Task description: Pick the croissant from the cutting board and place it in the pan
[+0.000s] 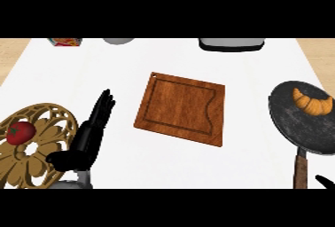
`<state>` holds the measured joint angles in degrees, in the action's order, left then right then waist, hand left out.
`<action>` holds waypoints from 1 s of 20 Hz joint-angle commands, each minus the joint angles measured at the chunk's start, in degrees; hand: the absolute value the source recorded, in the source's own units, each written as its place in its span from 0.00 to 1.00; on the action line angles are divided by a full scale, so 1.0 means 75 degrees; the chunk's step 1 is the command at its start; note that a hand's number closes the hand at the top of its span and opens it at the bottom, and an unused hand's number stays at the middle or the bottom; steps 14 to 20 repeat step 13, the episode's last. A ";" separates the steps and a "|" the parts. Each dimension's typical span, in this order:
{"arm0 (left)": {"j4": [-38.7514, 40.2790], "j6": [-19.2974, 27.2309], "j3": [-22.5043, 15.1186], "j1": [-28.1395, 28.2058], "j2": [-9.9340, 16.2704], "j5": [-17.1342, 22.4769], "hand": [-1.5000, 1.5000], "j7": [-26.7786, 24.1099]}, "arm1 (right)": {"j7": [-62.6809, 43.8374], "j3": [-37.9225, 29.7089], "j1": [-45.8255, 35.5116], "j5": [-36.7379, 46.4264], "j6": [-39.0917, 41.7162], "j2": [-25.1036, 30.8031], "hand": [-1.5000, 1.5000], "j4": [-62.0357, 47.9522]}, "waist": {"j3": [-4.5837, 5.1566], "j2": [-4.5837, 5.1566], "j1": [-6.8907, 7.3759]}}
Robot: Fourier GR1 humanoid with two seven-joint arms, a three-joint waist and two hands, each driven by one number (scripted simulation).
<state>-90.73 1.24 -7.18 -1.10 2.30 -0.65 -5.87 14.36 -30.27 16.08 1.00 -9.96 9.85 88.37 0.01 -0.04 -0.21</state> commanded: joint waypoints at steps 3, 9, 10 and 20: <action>0.0644 0.0005 0.0047 -0.0316 -0.0154 -0.0180 0.50 -0.0222 | -0.0295 -0.0074 0.0297 0.0370 0.0013 0.0015 0.00 0.0394 | 0.0000 0.0006 -0.0009; -0.0717 -0.0101 -0.0056 0.0558 -0.0038 -0.0094 0.50 0.0143 | -0.0094 0.0112 0.0306 0.1038 -0.0334 -0.0394 0.00 0.0441 | -0.0001 0.0000 0.0030; 0.0133 0.0012 0.0071 -0.0102 -0.0123 -0.0248 0.50 0.0101 | 0.0363 -0.0014 -0.0028 0.1052 -0.0404 -0.0246 0.00 -0.0273 | -0.0002 0.0007 0.0014; -0.0028 -0.0232 0.0111 0.0178 -0.0042 -0.0090 0.50 -0.0135 | -0.0233 -0.0244 0.0322 0.1028 -0.0211 -0.0035 0.00 0.0565 | 0.0000 0.0003 0.0009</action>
